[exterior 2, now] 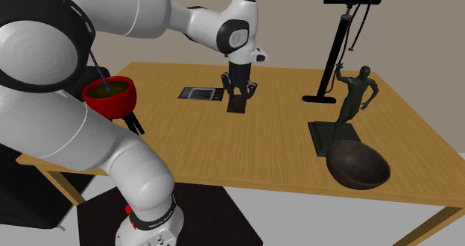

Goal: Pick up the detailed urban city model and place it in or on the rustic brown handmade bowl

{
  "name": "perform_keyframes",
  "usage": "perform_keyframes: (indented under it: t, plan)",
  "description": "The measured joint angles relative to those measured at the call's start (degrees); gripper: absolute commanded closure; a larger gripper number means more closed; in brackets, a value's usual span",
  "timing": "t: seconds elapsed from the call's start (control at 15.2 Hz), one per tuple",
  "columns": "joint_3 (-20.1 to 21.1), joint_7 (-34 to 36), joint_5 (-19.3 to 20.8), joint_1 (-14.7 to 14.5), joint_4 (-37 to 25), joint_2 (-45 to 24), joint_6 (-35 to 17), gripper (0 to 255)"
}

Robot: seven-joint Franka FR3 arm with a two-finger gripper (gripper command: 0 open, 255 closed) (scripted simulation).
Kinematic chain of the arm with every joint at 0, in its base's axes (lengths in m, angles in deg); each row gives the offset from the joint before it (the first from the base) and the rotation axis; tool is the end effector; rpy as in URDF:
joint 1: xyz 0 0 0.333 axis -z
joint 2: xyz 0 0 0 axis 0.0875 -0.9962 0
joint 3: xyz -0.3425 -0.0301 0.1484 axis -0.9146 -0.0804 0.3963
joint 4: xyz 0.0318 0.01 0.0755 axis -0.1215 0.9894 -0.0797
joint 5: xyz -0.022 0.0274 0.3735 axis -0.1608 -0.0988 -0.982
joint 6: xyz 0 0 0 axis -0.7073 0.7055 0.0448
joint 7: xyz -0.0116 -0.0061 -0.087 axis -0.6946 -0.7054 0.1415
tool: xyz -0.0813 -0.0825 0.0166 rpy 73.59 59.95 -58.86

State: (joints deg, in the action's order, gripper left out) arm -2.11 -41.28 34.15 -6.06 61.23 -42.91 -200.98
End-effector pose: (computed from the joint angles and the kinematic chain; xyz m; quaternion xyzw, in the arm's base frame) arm 0.3666 0.0992 0.5180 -0.9820 -0.1867 0.0056 0.0262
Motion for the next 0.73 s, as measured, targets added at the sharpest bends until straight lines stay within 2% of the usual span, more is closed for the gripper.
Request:
perform_keyframes:
  t: [0.2,0.73]
  plan:
    - [-1.23,-1.56,0.6,0.77,-1.26,-0.24,1.11,255]
    - [-8.66,-11.89,3.33,5.22,-7.86,-6.44,2.0,255]
